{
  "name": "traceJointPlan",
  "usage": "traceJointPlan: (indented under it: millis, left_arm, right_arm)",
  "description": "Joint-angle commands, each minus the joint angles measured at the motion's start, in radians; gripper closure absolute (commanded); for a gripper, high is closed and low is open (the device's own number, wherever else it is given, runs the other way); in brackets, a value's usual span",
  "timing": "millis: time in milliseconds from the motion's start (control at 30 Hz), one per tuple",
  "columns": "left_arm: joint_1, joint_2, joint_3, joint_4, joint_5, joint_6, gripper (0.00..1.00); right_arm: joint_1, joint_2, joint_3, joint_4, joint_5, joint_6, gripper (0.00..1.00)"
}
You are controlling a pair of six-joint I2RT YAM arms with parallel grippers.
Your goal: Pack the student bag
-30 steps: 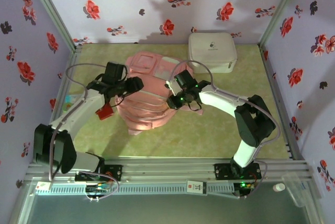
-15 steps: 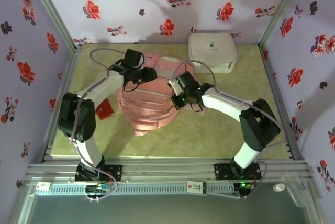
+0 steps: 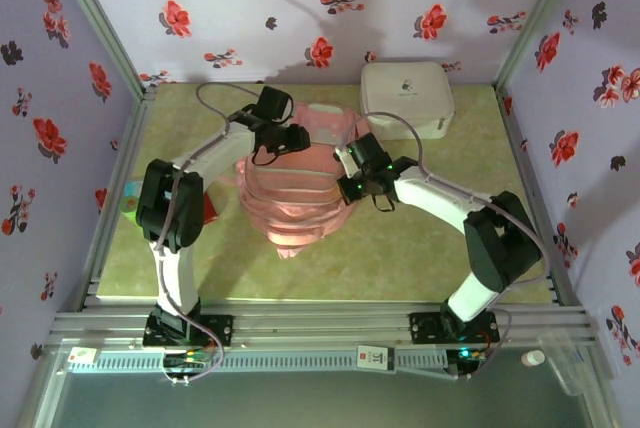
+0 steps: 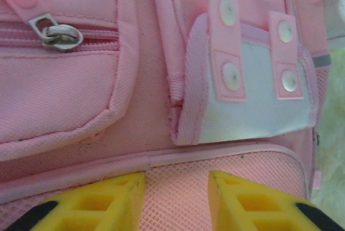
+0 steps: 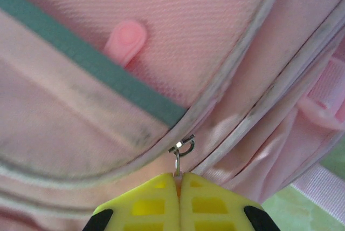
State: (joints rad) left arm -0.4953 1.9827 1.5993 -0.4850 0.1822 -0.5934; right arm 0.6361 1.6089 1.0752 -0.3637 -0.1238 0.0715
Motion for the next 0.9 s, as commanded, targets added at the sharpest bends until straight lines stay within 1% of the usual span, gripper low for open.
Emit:
traceJointPlan:
  millis: [0, 133, 300, 567, 667, 800, 867]
  left_arm:
    - [-0.029, 0.125, -0.028, -0.066, -0.056, -0.063, 0.65]
    - [-0.040, 0.155, -0.030, -0.057, -0.077, -0.115, 0.68]
    - [-0.048, 0.171, -0.040, -0.048, -0.101, -0.161, 0.68]
    - [-0.048, 0.166, -0.075, -0.028, -0.115, -0.211, 0.68]
    - [-0.048, 0.159, -0.088, -0.016, -0.115, -0.227, 0.68]
    - [-0.047, 0.144, -0.097, 0.006, -0.113, -0.246, 0.68]
    - [-0.045, 0.137, -0.087, 0.011, -0.104, -0.243, 0.67]
  right_arm:
    - [0.027, -0.060, -0.038, -0.059, -0.079, 0.013, 1.00]
    - [0.040, -0.096, -0.068, -0.043, -0.118, 0.039, 1.00]
    - [0.066, -0.102, -0.084, -0.006, -0.173, 0.070, 1.00]
    - [0.138, -0.046, -0.050, 0.073, -0.163, 0.131, 1.00]
    - [0.163, -0.020, -0.034, 0.143, -0.158, 0.172, 1.00]
    - [0.174, 0.025, -0.038, 0.293, -0.137, 0.285, 1.00]
    - [0.173, 0.036, -0.049, 0.357, -0.166, 0.301, 1.00]
